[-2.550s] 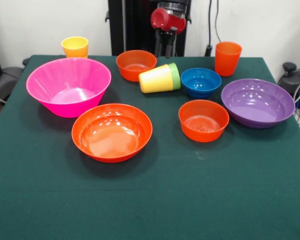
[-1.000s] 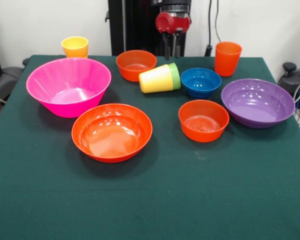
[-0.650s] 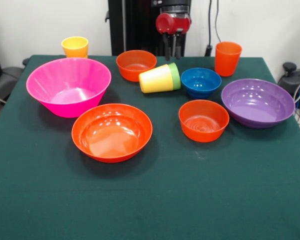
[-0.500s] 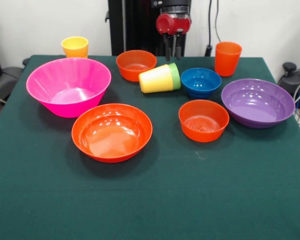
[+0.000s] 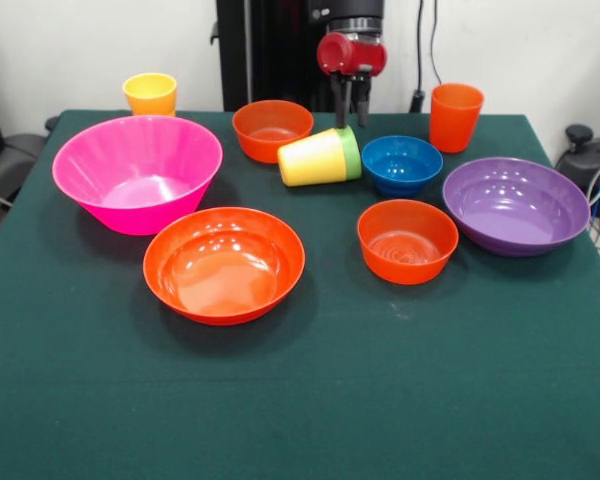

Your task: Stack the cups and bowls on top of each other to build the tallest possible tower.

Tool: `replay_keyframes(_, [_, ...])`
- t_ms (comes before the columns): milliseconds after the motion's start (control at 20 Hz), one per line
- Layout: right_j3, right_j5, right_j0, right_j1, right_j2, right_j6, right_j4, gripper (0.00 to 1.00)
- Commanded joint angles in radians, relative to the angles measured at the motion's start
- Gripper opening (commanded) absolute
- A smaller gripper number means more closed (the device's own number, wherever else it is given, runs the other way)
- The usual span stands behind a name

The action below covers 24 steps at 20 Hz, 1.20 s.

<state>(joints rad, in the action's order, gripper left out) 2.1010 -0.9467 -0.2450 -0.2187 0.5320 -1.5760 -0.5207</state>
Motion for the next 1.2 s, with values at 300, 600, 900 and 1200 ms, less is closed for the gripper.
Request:
replay_keyframes(300, [-0.084,-0.091,-0.058,0.091,-0.006,-0.026,0.166,1.00])
replay_keyframes(600, [-0.088,-0.090,-0.086,0.105,0.029,-0.022,0.207,1.00])
replay_keyframes(900, [-0.115,-0.043,-0.109,0.152,0.057,-0.017,0.250,1.00])
replay_keyframes(1200, [-0.156,0.061,-0.135,0.202,0.035,-0.022,0.248,1.00])
